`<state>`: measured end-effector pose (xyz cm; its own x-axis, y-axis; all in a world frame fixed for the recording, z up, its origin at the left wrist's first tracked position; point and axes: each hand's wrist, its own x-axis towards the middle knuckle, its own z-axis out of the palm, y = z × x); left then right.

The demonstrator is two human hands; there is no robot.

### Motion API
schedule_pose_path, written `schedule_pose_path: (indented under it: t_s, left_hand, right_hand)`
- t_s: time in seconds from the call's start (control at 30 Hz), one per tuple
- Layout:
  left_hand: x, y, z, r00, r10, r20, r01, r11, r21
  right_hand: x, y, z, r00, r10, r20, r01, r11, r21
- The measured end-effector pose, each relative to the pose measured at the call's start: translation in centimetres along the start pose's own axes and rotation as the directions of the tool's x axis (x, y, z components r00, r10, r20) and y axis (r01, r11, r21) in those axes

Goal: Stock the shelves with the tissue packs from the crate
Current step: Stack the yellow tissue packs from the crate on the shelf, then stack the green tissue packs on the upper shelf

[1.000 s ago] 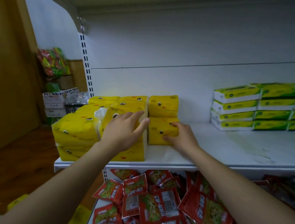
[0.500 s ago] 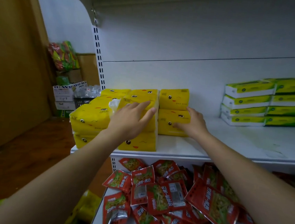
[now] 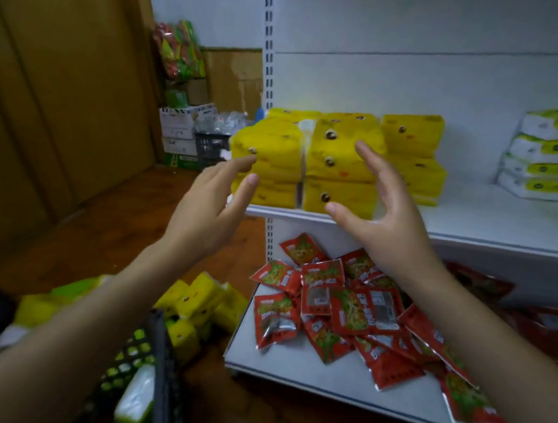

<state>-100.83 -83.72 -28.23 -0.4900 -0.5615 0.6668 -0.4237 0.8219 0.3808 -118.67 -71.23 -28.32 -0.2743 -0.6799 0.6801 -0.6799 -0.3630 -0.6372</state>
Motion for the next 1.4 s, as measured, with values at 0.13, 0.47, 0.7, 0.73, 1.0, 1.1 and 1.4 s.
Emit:
schedule_pose_path:
  t_s: [0.13, 0.47, 0.7, 0.73, 1.0, 1.1, 1.4]
  left_hand:
    - [-5.1, -5.8, -3.1, 0.984, -0.172, 0.038, 0.169, 0.983, 0.071]
    - [-17.9, -18.2, -10.1, 0.78, -0.603, 0.171, 0.573, 0.796, 0.196]
    - [-26.3, -25.2, -13.2, 0.459, -0.85, 0.259, 0.852, 0.504, 0.141]
    - [-27.4, -25.7, -13.2, 0.428, -0.863, 0.267, 0.866, 0.476, 0.152]
    - [-35.1, -26.9, -11.2, 0.173, -0.901, 0.397, 0.873, 0.327, 0.362]
    - [-36.4, -27.4, -10.8, 0.098, -0.871, 0.482, 0.855, 0.321, 0.407]
    - [-37.1, -28.1, -9.1, -0.042, -0.769, 0.637, 0.904, 0.242, 0.352]
  right_hand:
    - [-2.4, -1.6, 7.5, 0.977, 0.02, 0.21, -0.042, 0.994, 0.102]
    - [-9.5, -4.3, 29.2, 0.716, 0.115, 0.688, -0.194, 0.98, 0.037]
    - [-14.8, -5.1, 39.5, 0.411, 0.254, 0.876, -0.26, 0.953, -0.154]
    - [-15.5, -4.9, 40.5, 0.381, 0.278, 0.882, -0.283, 0.943, -0.176]
    - [-19.5, -1.0, 44.8, 0.237, 0.485, 0.842, -0.495, 0.806, -0.325]
    - [-20.6, 0.4, 45.9, 0.165, 0.529, 0.832, -0.53, 0.759, -0.378]
    - [-22.7, 0.8, 47.3, 0.021, 0.56, 0.828, -0.681, 0.614, -0.398]
